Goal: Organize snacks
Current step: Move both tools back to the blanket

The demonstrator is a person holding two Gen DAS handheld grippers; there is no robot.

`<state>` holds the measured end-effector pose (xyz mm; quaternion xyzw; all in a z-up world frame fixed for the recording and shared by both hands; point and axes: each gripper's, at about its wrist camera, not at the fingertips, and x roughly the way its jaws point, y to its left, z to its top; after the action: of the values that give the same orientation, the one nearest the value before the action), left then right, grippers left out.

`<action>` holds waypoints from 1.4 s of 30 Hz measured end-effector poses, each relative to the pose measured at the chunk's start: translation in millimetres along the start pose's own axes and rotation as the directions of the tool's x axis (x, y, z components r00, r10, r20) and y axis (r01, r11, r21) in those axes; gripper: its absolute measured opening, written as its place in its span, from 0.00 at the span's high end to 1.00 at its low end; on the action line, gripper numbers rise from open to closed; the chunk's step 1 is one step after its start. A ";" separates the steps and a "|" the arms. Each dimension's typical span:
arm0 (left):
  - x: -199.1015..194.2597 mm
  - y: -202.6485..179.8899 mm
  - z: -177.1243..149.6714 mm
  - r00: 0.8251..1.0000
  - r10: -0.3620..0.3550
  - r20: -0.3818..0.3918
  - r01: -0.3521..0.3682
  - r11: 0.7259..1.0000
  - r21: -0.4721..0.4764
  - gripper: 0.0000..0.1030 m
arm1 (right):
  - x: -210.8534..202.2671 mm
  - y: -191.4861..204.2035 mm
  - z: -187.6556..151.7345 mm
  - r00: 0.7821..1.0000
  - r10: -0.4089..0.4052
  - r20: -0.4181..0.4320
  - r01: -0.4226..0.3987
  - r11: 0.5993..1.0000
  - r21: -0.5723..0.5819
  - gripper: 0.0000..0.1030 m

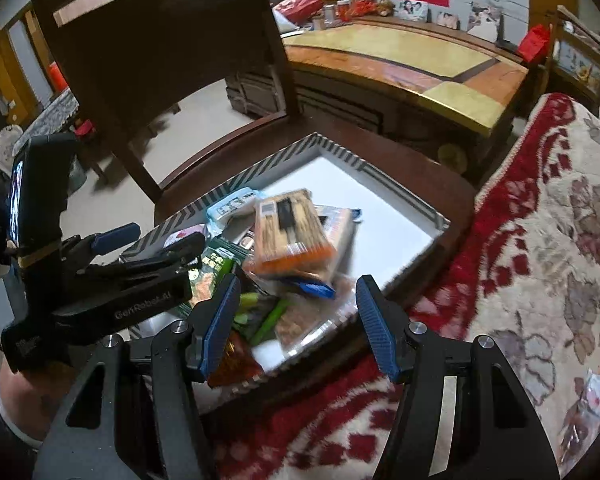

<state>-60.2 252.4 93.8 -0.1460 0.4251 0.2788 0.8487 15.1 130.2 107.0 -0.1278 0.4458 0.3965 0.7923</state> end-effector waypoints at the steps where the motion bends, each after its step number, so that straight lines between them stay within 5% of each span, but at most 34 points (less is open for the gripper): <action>1: -2.4 -4.9 -0.3 1.000 -0.009 0.004 0.009 1.000 0.010 0.16 | -5.0 -3.5 -4.2 1.000 -0.008 0.004 0.008 1.000 0.005 0.41; 19: -26.2 -124.5 -28.9 0.985 -0.170 -0.041 0.174 0.962 0.210 0.15 | -49.2 -103.0 -105.9 0.991 -0.118 -0.059 0.128 0.967 0.220 0.41; 31: -24.7 -207.4 -46.7 0.952 -0.267 -0.146 0.301 0.896 0.326 0.15 | -103.5 -228.7 -185.2 0.952 -0.286 -0.109 0.303 0.835 0.459 0.41; 38: -15.4 -275.4 -46.3 0.891 -0.351 -0.287 0.437 0.833 0.340 0.15 | -137.1 -280.2 -188.5 0.939 -0.332 -0.086 0.325 0.780 0.534 0.38; 42: -10.5 -328.4 -43.8 0.813 -0.429 -0.392 0.556 0.771 0.310 0.15 | -137.0 -292.5 -191.5 0.946 -0.316 -0.072 0.300 0.772 0.560 0.36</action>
<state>102.9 -35.9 79.8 -0.1120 0.5430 -0.0778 0.8286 76.9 -237.7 64.4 0.0459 0.5052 0.1136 0.8543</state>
